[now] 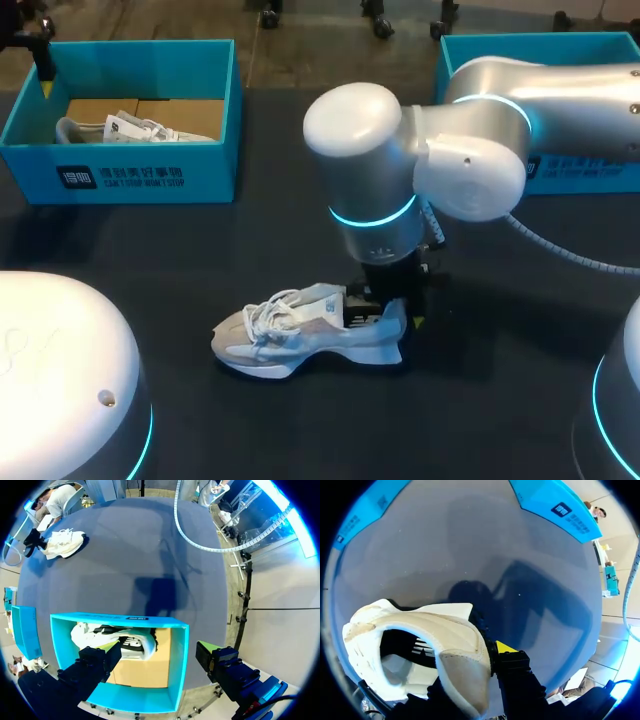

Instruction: Take the shoe out of the shoebox, open the shoe tongue, remove and reinsert the insole, then place the shoe into the shoebox

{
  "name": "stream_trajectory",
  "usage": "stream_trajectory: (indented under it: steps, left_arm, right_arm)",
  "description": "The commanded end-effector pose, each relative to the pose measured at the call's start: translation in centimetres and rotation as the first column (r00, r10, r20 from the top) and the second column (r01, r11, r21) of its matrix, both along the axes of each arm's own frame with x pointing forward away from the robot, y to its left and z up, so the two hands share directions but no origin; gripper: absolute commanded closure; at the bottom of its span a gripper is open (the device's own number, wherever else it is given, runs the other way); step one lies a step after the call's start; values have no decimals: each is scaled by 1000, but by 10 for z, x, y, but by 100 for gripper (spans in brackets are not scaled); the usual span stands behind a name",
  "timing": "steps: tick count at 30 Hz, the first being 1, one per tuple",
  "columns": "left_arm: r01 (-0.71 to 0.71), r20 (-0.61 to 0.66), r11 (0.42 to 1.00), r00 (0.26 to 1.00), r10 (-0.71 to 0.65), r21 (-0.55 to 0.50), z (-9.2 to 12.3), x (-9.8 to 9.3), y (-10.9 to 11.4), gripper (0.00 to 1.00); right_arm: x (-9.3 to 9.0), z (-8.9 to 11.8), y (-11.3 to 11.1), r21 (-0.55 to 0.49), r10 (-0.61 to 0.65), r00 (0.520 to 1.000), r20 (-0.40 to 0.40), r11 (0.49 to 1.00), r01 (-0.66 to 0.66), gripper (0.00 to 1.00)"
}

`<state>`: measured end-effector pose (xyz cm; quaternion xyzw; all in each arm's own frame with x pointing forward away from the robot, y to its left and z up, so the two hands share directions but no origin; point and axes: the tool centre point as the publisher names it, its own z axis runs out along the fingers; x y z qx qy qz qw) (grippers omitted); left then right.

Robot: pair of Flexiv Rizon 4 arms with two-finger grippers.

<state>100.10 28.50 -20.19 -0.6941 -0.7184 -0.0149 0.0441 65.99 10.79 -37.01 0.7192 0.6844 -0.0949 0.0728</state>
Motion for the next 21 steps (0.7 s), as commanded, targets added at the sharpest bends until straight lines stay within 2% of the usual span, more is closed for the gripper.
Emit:
stream_trajectory:
  steps: [1, 15, 21]
  left_arm:
    - [1, 0, 1000, 1000, -1, 2, 0, 0, 0, 0]
    - [1, 0, 1000, 1000, -1, 2, 0, 0, 0, 0]
    - [1, 0, 1000, 1000, -1, 2, 0, 0, 0, 0]
  right_arm:
    - [1, -6, 1, 15, 1, 1000, 3, 1000, -1, 100]
    - [5, -24, 4, 40, 11, 1000, 6, 999, -11, 100]
    - [4, -33, 0, 88, 8, 1000, 16, 996, -9, 100]
